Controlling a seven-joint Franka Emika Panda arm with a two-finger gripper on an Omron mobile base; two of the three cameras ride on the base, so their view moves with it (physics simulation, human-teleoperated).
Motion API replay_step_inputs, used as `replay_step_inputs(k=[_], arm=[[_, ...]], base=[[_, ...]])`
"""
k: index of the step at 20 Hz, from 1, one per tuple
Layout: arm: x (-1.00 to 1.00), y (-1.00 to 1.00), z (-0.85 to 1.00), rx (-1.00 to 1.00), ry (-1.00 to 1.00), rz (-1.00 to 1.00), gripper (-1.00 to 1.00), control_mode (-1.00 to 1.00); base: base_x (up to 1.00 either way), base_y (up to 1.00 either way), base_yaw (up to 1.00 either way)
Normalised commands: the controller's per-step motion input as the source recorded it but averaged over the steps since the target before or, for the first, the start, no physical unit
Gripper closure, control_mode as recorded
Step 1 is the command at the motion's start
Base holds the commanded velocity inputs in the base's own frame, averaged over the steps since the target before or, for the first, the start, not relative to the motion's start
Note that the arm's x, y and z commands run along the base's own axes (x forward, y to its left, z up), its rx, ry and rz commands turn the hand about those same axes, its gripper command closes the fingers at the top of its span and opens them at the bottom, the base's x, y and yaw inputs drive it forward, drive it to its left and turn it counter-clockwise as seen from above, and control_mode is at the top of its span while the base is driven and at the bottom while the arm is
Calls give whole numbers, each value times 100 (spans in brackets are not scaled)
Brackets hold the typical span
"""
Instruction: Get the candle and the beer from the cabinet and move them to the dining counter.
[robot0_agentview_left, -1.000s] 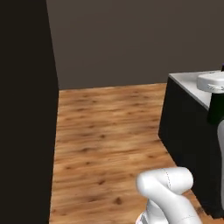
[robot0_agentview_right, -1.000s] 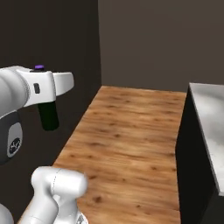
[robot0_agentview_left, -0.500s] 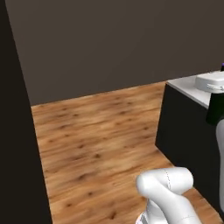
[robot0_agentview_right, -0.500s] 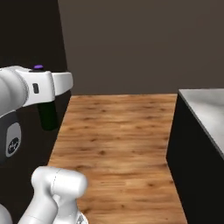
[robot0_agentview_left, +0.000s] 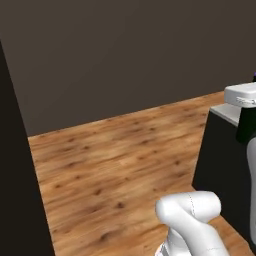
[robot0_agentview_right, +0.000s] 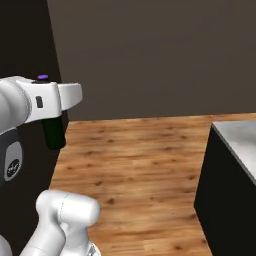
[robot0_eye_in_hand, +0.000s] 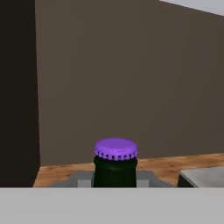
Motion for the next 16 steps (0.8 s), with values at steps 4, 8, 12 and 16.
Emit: replay_step_inputs(k=[4, 8, 12, 16], arm=[[0, 0, 0, 0, 0, 0, 100, 100], [0, 0, 0, 0, 0, 0, 100, 100], [0, 0, 0, 0, 0, 0, 100, 100], [0, 0, 0, 0, 0, 0, 100, 100]], base=[[100, 23, -2], [100, 23, -4], [100, 25, -5], [100, 25, -8]])
